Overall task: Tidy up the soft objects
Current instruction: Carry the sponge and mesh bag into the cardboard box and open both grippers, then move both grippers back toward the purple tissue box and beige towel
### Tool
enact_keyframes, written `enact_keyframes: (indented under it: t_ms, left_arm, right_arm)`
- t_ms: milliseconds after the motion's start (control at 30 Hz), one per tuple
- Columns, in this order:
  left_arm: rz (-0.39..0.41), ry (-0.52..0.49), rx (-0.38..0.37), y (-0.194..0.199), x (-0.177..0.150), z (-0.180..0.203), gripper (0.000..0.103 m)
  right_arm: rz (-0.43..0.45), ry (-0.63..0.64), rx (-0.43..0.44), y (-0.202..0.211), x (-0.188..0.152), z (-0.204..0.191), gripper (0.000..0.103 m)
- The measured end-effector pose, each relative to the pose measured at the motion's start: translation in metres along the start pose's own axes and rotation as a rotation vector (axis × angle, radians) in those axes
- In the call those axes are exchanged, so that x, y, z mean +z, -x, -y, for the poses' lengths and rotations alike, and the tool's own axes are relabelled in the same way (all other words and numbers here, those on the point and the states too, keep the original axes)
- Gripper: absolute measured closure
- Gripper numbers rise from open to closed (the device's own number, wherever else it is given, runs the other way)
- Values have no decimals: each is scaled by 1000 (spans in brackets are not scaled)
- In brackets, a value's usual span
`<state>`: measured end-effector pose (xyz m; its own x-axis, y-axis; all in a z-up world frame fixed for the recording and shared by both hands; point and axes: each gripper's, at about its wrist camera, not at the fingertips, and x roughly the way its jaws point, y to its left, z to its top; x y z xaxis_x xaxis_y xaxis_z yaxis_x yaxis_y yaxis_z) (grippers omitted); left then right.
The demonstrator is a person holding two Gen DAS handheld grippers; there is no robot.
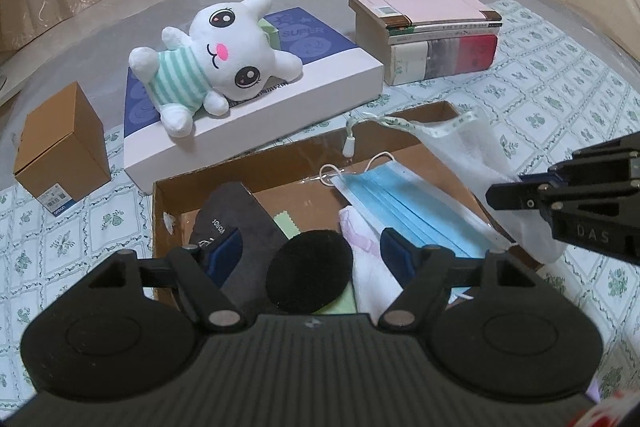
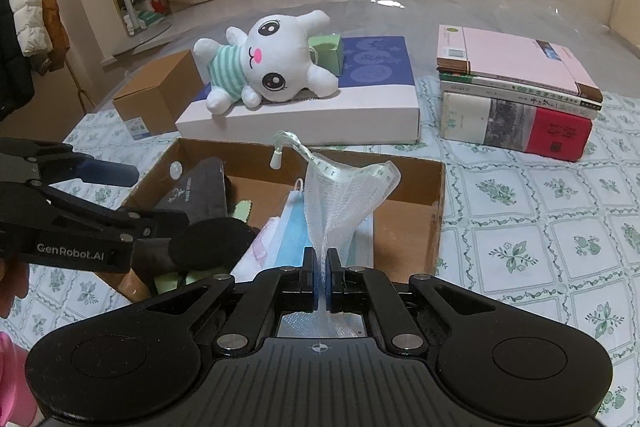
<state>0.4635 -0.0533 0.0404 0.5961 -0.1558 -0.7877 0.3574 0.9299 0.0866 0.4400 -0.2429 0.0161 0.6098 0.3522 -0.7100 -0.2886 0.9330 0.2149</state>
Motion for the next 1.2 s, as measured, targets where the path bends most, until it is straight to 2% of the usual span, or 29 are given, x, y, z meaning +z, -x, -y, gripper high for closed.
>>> enact_keyframes:
  t_ms: [333, 567, 600, 633, 667, 700, 733, 967, 1200]
  left_arm:
    - [9, -8, -1, 5, 0, -1, 30]
    - [13, 5, 0, 7, 0, -7, 30]
    - [14, 7, 0, 7, -1, -7, 30]
    - [15, 8, -1, 8, -1, -7, 30]
    - [16, 8, -3, 9, -1, -8, 30]
    - [19, 8, -4, 10, -1, -8, 30]
    - [21, 8, -5, 12, -2, -8, 30]
    - [51, 12, -12, 34, -4, -8, 30]
    - [118, 32, -46, 94, -21, 1, 30]
  right_arm:
    - [7, 0, -12, 2, 3, -1, 100]
    - [34, -16, 13, -2, 12, -2, 99]
    - [36, -19, 12, -4, 13, -2, 96]
    - [37, -25, 14, -5, 14, -1, 80]
    - [38, -36, 13, -6, 15, 0, 46]
    - [45, -49, 13, -5, 15, 1, 33]
    - [62, -62, 14, -3, 14, 3, 28]
    - [85, -78, 8, 20, 10, 4, 28]
    - [140, -62, 15, 77, -8, -15, 28]
